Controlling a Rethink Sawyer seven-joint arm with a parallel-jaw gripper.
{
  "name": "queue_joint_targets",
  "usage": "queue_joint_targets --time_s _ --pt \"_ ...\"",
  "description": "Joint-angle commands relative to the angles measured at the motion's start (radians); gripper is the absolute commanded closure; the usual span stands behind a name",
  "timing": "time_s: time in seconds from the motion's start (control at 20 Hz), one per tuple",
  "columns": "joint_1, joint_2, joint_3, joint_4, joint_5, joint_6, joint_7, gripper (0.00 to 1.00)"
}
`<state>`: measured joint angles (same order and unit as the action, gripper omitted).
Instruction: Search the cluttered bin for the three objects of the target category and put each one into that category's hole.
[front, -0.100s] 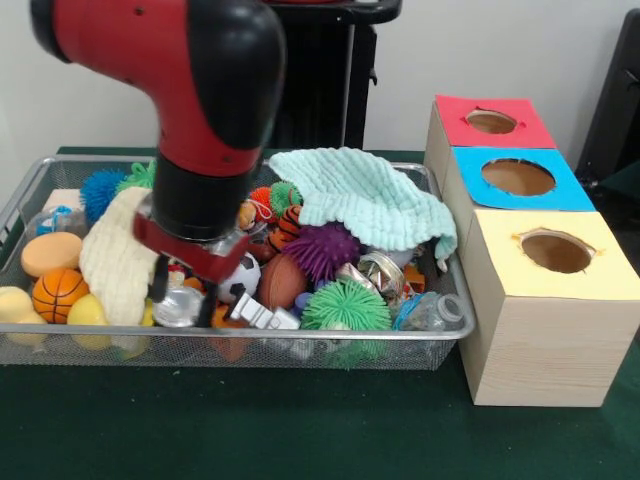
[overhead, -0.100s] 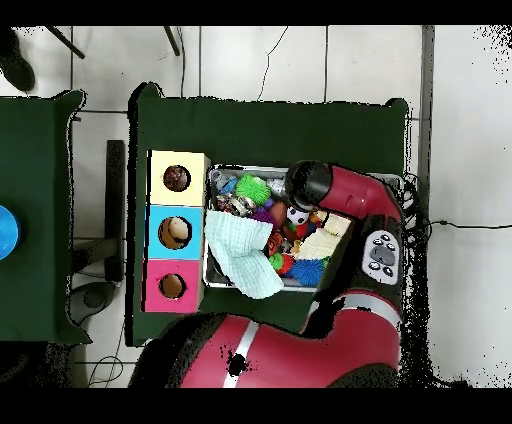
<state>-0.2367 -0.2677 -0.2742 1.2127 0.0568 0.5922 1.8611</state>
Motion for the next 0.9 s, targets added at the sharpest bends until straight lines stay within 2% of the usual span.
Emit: queue_joint_targets --time_s 0.05,0.5,0.9 --pt "-0.015 0.007 0.163 0.033 -0.086 -0.012 -0.100 0.00" --pt "0.007 -0.014 0.178 0.076 -0.105 -0.012 -0.034 0.00" --pt "0.037 -0.054 0.185 0.141 -0.076 -0.002 0.024 0.00"
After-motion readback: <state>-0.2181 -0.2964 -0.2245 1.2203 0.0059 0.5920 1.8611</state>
